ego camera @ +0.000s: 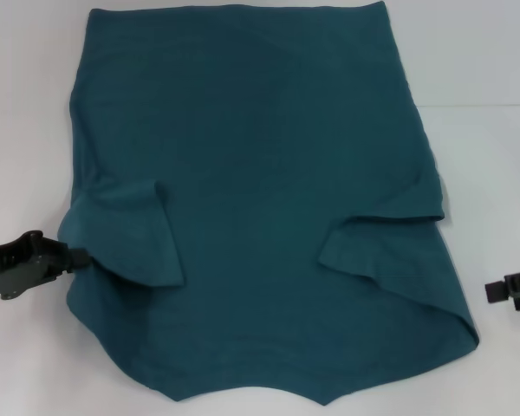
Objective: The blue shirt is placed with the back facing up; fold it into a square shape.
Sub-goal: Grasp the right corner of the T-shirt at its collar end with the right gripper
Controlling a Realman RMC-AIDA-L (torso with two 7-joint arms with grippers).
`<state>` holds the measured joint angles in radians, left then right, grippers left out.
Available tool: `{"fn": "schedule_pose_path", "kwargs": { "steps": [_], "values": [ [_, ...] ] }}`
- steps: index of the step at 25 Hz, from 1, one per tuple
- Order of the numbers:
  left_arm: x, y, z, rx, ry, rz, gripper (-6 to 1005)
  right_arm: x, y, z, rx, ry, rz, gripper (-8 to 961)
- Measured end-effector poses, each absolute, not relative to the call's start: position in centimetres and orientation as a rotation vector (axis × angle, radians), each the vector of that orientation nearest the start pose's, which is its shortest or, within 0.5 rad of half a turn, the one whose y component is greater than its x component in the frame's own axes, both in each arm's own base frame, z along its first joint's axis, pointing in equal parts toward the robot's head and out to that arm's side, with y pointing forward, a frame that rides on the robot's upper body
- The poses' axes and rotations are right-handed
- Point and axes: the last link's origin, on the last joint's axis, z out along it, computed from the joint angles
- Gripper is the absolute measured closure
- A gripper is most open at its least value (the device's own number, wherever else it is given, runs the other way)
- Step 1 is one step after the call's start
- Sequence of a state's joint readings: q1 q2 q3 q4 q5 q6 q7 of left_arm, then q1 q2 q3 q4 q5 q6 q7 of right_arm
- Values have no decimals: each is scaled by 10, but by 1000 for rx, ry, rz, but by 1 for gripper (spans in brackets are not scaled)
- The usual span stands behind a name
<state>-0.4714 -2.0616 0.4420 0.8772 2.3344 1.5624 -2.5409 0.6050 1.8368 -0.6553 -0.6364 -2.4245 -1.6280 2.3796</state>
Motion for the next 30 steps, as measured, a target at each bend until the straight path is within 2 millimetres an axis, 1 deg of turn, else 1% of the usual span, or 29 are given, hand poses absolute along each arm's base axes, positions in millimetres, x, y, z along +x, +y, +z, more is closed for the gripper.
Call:
{"fn": "schedule_pose_path", "kwargs": {
  "steps": [7,13,30],
  "values": [
    [-326,319,56,2252,2461,735,965,319,335,58,-2386,1786,92,202],
    [-327,318,53,2244,2462,732,965,318,337,46,-2411,1730,53,204],
    [-328,316,50,2231,2467,731,966,316,337,33,-2418,1727,37,207]
  ]
}}
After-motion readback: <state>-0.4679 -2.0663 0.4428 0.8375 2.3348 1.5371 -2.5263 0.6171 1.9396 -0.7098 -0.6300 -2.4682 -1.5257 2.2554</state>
